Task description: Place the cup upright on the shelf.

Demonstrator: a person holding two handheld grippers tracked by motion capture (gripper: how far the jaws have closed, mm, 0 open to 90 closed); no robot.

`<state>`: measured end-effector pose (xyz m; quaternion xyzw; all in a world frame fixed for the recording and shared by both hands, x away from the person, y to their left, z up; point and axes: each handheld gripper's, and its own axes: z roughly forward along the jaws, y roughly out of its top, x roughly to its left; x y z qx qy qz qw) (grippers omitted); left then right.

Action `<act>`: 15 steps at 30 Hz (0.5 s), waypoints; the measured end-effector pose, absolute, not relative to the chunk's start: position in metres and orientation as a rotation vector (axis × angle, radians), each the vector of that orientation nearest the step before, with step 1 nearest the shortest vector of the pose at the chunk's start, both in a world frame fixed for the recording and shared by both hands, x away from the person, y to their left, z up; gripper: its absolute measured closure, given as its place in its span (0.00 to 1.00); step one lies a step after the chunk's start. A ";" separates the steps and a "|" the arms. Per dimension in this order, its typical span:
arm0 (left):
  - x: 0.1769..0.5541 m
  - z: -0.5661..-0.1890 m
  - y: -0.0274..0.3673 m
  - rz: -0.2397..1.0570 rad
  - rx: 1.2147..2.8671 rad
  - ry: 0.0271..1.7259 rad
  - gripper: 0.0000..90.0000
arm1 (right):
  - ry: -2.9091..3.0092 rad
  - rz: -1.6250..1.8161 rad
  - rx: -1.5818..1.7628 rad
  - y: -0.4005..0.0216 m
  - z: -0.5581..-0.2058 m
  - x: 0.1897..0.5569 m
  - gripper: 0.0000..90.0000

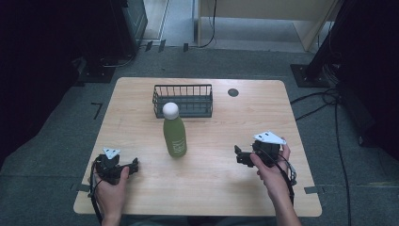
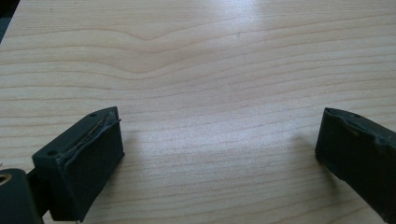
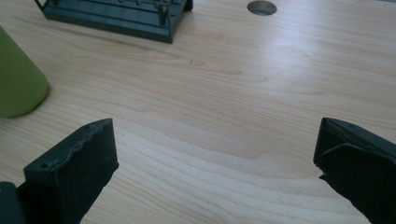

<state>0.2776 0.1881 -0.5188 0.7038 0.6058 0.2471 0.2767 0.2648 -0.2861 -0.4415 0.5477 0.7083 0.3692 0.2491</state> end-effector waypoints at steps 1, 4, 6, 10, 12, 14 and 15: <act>0.278 -0.519 0.188 0.664 1.891 1.627 0.01 | 1.930 1.006 1.492 -0.286 -0.441 0.265 0.00; 0.278 -0.519 0.188 0.663 1.890 1.627 0.01 | 1.944 1.024 1.475 -0.275 -0.439 0.268 0.00; 0.278 -0.519 0.188 0.663 1.891 1.627 0.01 | 1.946 1.026 1.474 -0.273 -0.438 0.268 0.00; 0.278 -0.519 0.188 0.663 1.891 1.627 0.01 | 1.964 1.040 1.456 -0.260 -0.437 0.272 0.00; 0.278 -0.519 0.188 0.664 1.890 1.628 0.01 | 1.975 1.073 1.455 -0.256 -0.437 0.273 0.00; 0.278 -0.519 0.188 0.663 1.890 1.627 0.01 | 1.978 1.088 1.455 -0.253 -0.436 0.274 0.00; 0.278 -0.519 0.188 0.663 1.891 1.627 0.01 | 1.985 1.094 1.454 -0.250 -0.436 0.274 0.00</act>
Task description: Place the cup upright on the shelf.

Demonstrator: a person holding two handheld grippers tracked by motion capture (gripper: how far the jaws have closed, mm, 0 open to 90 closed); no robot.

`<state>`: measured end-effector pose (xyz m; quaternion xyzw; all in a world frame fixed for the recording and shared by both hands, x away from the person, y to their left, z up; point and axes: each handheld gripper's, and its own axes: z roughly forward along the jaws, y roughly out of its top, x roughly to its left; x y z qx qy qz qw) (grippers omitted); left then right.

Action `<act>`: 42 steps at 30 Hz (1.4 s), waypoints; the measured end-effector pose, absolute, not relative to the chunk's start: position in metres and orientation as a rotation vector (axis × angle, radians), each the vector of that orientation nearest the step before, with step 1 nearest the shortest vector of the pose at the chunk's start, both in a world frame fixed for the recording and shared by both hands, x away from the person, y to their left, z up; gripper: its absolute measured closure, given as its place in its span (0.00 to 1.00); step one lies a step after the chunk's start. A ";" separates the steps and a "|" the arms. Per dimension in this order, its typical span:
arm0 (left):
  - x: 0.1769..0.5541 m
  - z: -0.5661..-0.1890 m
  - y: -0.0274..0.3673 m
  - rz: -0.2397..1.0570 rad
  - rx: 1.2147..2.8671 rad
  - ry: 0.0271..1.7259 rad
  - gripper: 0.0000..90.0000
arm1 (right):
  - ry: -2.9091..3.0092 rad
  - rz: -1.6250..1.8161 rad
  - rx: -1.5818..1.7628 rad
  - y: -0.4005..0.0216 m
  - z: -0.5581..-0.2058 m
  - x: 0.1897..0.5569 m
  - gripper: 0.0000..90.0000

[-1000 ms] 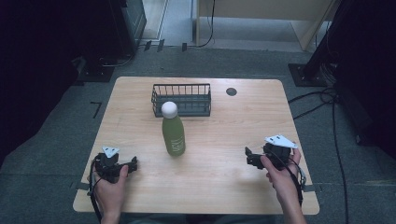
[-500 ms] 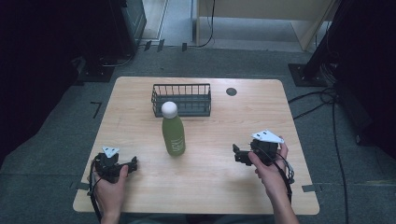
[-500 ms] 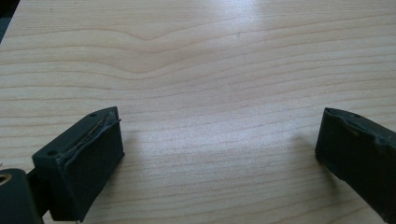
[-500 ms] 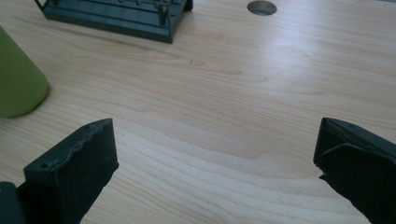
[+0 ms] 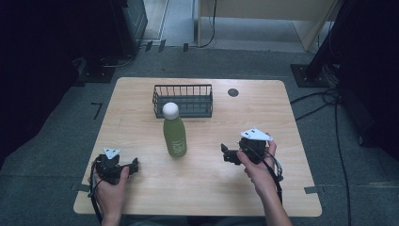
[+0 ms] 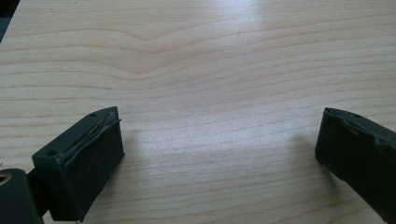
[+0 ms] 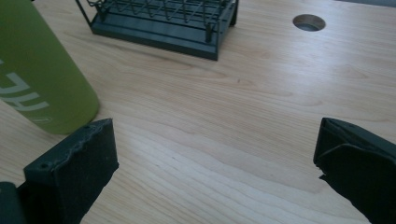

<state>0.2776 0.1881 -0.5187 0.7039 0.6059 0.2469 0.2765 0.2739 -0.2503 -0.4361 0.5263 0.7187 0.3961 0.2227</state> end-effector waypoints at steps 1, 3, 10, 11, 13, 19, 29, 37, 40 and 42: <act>0.278 -0.519 0.188 0.663 1.891 1.627 0.01 | 1.992 1.097 1.447 -0.246 -0.436 0.274 0.00; 0.278 -0.519 0.188 0.663 1.890 1.628 0.01 | 2.011 1.102 1.424 -0.238 -0.435 0.275 0.00; 0.278 -0.519 0.188 0.663 1.891 1.628 0.01 | 2.042 1.141 1.390 -0.218 -0.432 0.280 0.00; 0.278 -0.519 0.188 0.663 1.891 1.628 0.01 | 2.044 1.146 1.382 -0.214 -0.431 0.280 0.00; 0.278 -0.519 0.188 0.663 1.891 1.627 0.01 | 2.051 1.152 1.371 -0.207 -0.430 0.282 0.00; 0.278 -0.519 0.188 0.663 1.890 1.628 0.01 | 2.074 1.173 1.342 -0.190 -0.429 0.285 0.00; 0.278 -0.519 0.188 0.664 1.889 1.628 0.01 | 2.092 1.211 1.298 -0.169 -0.427 0.289 0.00; 0.278 -0.519 0.188 0.664 1.890 1.628 0.01 | 2.116 1.286 1.280 -0.157 -0.430 0.291 0.00; 0.278 -0.519 0.188 0.664 1.890 1.627 0.01 | 2.102 1.315 1.268 -0.151 -0.432 0.291 0.05; 0.278 -0.519 0.188 0.663 1.890 1.627 0.01 | 2.097 1.351 1.273 -0.148 -0.433 0.291 0.08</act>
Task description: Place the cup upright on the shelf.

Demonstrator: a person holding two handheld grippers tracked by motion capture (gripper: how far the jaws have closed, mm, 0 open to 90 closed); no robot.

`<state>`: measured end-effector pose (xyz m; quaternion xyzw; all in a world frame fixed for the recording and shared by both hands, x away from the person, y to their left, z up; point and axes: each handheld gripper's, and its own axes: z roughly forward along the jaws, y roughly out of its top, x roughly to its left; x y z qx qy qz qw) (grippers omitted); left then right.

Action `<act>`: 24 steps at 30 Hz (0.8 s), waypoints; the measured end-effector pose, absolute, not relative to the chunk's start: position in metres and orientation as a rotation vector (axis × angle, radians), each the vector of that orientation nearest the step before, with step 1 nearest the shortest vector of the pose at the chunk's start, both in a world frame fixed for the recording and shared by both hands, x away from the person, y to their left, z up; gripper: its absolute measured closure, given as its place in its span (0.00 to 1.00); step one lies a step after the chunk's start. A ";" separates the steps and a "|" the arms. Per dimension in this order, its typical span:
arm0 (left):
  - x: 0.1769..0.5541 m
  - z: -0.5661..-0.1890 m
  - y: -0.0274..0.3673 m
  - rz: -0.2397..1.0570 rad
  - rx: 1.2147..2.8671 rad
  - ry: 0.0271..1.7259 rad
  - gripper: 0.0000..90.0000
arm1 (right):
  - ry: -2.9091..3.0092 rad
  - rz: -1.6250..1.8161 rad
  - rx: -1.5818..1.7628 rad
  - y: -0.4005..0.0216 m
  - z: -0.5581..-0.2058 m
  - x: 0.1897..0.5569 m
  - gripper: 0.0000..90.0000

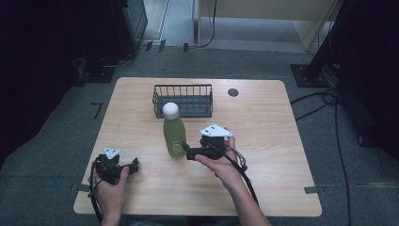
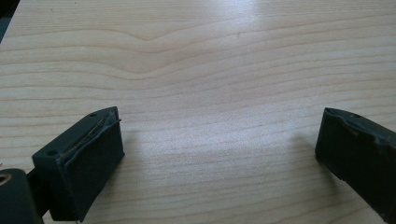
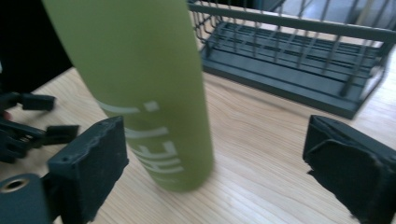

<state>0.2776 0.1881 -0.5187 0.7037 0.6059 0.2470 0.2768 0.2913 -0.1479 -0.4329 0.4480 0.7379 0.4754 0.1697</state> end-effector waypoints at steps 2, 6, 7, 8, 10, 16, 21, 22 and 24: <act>0.278 -0.519 0.188 0.664 1.890 1.627 0.01 | 2.099 1.369 1.262 -0.144 -0.434 0.291 0.09; 0.278 -0.519 0.188 0.662 1.890 1.627 0.01 | 2.099 1.391 1.245 -0.135 -0.436 0.291 0.12; 0.278 -0.519 0.188 0.662 1.890 1.627 0.01 | 2.099 1.391 1.245 -0.135 -0.436 0.291 0.12; 0.278 -0.519 0.188 0.663 1.890 1.627 0.01 | 2.101 1.395 1.241 -0.133 -0.437 0.291 0.12; 0.278 -0.519 0.188 0.663 1.890 1.628 0.01 | 2.106 1.397 1.240 -0.129 -0.439 0.291 0.12; 0.278 -0.519 0.188 0.663 1.890 1.627 0.01 | 2.095 1.394 1.227 -0.115 -0.442 0.291 0.12; 0.278 -0.519 0.188 0.665 1.888 1.626 0.01 | 2.082 1.386 1.219 -0.102 -0.444 0.294 0.12; 0.278 -0.519 0.188 0.663 1.889 1.628 0.01 | 2.082 1.386 1.219 -0.102 -0.444 0.294 0.12; 0.278 -0.519 0.188 0.664 1.887 1.630 0.01 | 2.081 1.385 1.221 -0.099 -0.444 0.295 0.12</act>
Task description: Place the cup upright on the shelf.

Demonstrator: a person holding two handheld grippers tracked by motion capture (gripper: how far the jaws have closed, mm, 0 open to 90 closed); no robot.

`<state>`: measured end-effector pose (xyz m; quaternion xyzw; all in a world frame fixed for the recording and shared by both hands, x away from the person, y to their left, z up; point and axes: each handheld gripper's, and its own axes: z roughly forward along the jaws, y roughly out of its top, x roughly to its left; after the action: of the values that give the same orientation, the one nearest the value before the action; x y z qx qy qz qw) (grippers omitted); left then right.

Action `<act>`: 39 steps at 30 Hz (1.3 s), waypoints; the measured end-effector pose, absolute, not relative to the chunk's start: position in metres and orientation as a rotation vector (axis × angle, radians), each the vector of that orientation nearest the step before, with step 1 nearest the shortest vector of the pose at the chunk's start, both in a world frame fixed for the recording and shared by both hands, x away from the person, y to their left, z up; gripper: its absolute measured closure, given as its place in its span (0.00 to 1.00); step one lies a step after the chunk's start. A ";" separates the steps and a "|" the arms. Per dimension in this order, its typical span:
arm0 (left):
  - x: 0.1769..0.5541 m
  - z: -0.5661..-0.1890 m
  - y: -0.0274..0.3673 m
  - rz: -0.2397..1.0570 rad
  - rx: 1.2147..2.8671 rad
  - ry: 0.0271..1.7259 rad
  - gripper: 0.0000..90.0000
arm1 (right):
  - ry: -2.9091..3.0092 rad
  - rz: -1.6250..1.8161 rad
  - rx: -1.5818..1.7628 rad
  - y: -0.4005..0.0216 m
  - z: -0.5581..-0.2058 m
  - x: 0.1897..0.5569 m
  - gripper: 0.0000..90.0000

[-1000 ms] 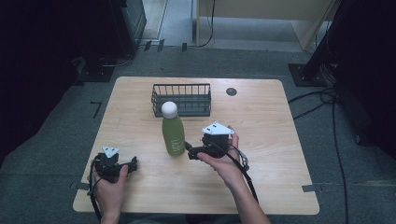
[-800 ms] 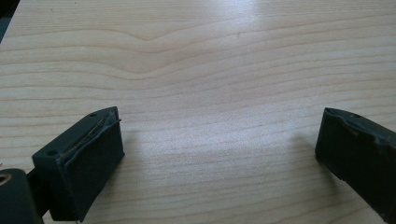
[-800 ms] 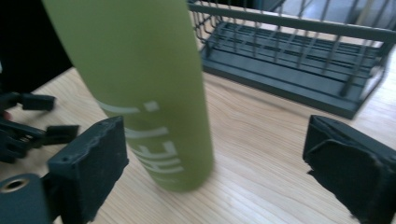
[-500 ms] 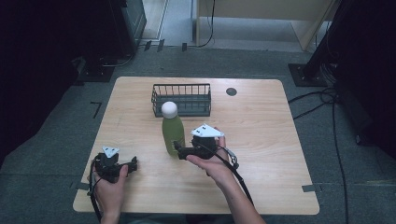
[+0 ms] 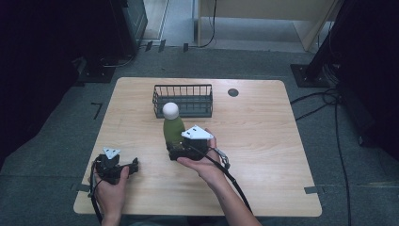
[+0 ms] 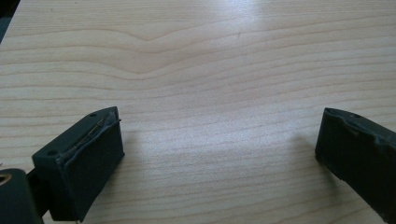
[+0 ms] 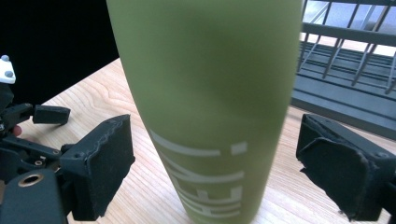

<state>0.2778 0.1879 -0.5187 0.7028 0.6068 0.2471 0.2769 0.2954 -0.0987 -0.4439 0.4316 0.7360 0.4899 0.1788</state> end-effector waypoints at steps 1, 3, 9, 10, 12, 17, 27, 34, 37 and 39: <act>0.278 -0.519 0.188 0.663 1.888 1.630 0.01 | 2.078 1.385 1.221 -0.097 -0.444 0.296 0.12; 0.278 -0.519 0.188 0.663 1.888 1.630 0.01 | 2.071 1.380 1.218 -0.094 -0.445 0.298 0.12; 0.278 -0.519 0.188 0.664 1.888 1.630 0.01 | 2.042 1.388 1.226 -0.088 -0.448 0.302 0.14; 0.278 -0.519 0.188 0.663 1.888 1.629 0.01 | 2.040 1.387 1.227 -0.087 -0.448 0.303 0.14; 0.278 -0.519 0.188 0.663 1.888 1.630 0.01 | 2.038 1.385 1.229 -0.085 -0.449 0.305 0.14; 0.278 -0.519 0.188 0.663 1.888 1.630 0.01 | 2.031 1.377 1.238 -0.083 -0.451 0.308 0.15; 0.278 -0.519 0.188 0.665 1.888 1.631 0.01 | 2.014 1.379 1.244 -0.079 -0.451 0.312 0.19; 0.278 -0.519 0.188 0.666 1.883 1.634 0.01 | 2.018 1.360 1.220 -0.078 -0.451 0.312 0.21; 0.278 -0.519 0.188 0.666 1.882 1.635 0.01 | 2.017 1.355 1.213 -0.078 -0.451 0.311 0.21; 0.278 -0.519 0.188 0.666 1.883 1.635 0.01 | 2.017 1.351 1.208 -0.078 -0.450 0.311 0.21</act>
<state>0.2784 0.1875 -0.5188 0.7010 0.6087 0.2480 0.2767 0.3105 -0.0781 -0.4503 0.4354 0.7266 0.4869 0.2133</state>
